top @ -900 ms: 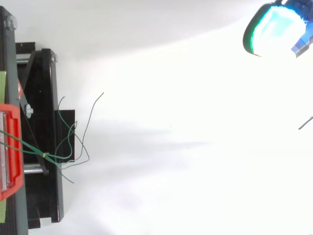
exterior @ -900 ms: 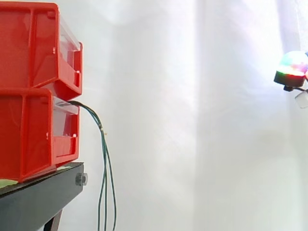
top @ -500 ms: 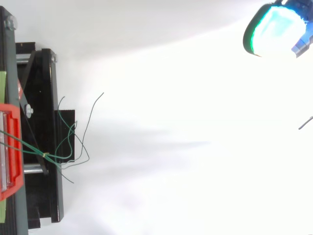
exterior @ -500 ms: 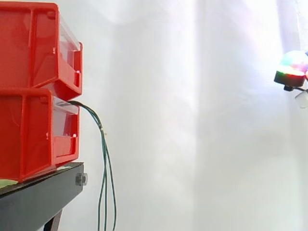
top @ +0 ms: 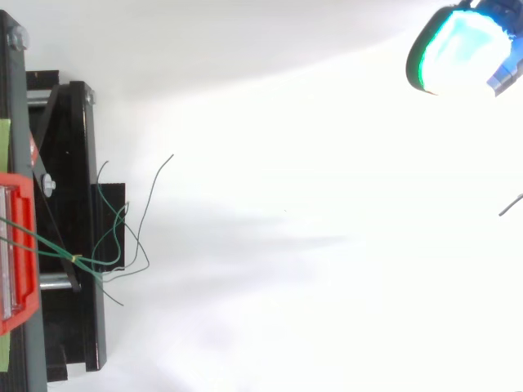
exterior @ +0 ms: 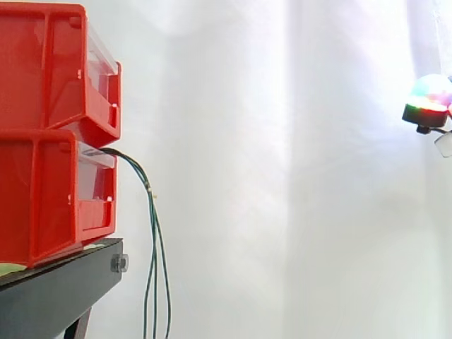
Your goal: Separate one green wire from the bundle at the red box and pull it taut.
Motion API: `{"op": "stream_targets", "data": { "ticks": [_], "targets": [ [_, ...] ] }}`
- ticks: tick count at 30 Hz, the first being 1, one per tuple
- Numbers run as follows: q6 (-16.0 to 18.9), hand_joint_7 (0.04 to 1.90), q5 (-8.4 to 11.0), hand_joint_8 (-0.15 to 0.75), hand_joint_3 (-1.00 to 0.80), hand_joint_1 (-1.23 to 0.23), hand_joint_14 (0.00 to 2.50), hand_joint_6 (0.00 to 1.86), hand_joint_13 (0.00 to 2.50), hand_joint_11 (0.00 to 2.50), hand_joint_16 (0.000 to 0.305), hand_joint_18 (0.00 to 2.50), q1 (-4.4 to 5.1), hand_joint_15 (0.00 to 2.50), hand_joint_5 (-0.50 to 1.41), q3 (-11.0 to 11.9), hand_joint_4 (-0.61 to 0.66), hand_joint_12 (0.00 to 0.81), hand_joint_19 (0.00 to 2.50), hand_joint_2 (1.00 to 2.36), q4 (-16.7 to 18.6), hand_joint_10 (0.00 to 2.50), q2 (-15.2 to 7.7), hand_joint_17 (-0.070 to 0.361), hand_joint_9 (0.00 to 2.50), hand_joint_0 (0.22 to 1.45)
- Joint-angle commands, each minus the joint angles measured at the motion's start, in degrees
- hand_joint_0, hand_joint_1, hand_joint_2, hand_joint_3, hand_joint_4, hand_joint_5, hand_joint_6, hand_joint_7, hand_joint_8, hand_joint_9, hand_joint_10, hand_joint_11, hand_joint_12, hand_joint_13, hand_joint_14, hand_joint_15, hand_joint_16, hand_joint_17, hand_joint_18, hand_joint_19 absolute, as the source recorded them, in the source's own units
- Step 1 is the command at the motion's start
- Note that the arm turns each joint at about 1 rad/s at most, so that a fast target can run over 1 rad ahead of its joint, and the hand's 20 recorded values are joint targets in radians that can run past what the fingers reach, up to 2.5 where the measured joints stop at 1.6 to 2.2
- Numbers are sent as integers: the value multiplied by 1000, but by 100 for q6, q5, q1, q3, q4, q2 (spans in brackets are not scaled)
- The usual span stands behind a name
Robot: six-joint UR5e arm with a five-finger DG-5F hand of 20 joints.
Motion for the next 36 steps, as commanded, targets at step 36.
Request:
{"op": "stream_targets", "data": {
  "ticks": [36],
  "targets": [
    [0,782,0,324,-460,-529,8,502,563,216,60,554,8,258,-231,0,239,395,422,1003,0,5,-1,135,520,536]
  ]
}}
